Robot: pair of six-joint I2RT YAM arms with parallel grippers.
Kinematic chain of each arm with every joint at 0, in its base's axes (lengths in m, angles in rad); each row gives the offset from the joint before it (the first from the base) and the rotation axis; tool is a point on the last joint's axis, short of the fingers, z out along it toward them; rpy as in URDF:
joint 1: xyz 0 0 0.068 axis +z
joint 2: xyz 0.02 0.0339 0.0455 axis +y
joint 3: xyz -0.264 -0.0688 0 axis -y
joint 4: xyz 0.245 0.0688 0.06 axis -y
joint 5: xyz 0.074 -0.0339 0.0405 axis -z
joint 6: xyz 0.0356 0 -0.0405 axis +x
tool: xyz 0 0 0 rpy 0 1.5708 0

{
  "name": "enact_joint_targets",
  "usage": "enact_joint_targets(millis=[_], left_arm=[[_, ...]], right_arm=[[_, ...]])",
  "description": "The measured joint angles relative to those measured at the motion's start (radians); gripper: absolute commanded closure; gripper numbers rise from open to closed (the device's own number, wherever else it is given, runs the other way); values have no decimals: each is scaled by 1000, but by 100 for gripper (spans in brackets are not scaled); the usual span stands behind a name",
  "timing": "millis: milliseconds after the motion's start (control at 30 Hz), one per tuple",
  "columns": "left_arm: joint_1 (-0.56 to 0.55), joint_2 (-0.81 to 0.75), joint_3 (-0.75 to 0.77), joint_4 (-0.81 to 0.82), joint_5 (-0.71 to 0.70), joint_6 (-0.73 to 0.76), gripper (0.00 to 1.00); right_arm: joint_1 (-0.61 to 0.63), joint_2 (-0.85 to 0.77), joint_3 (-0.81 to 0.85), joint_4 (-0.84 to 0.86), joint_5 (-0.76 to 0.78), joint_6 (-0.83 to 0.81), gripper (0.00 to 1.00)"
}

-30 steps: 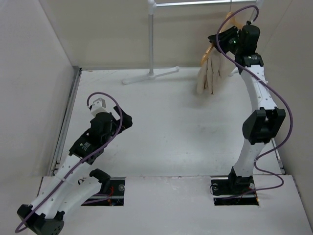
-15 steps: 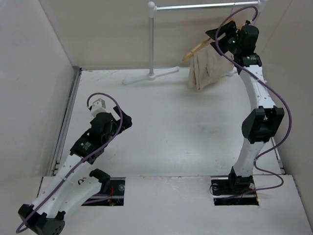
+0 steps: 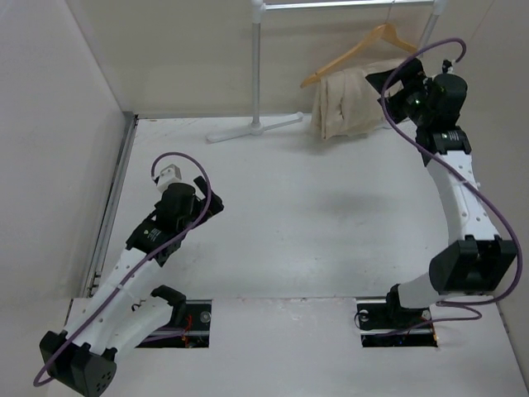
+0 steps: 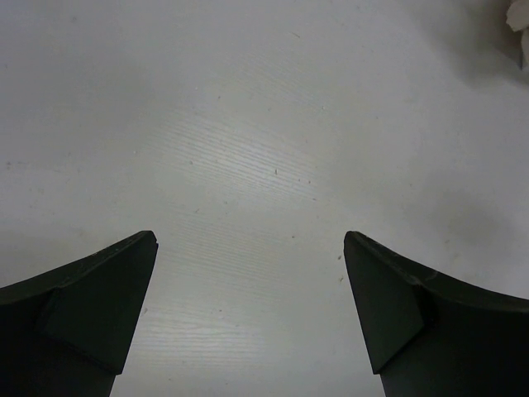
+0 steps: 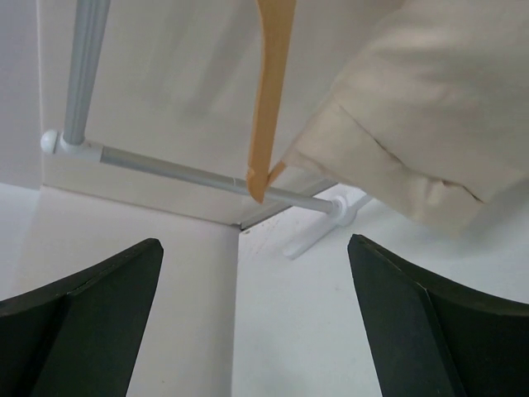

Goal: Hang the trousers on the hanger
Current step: Reset both arms

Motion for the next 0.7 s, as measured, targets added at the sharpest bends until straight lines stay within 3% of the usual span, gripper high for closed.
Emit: enact_joint_targets(millis=[267,467,700], left_arm=[[-50,50,6,10,14,-4,0],[-129,91,-11,30,16,-24,0],[-229,149,-91,84,19,-61,0]], right_arm=[[8,-414,-509,-9,134,-87,0],[43,-761,-912,-159,276,-135,0],[76,-1123,-1124,-409,371,-101,0]])
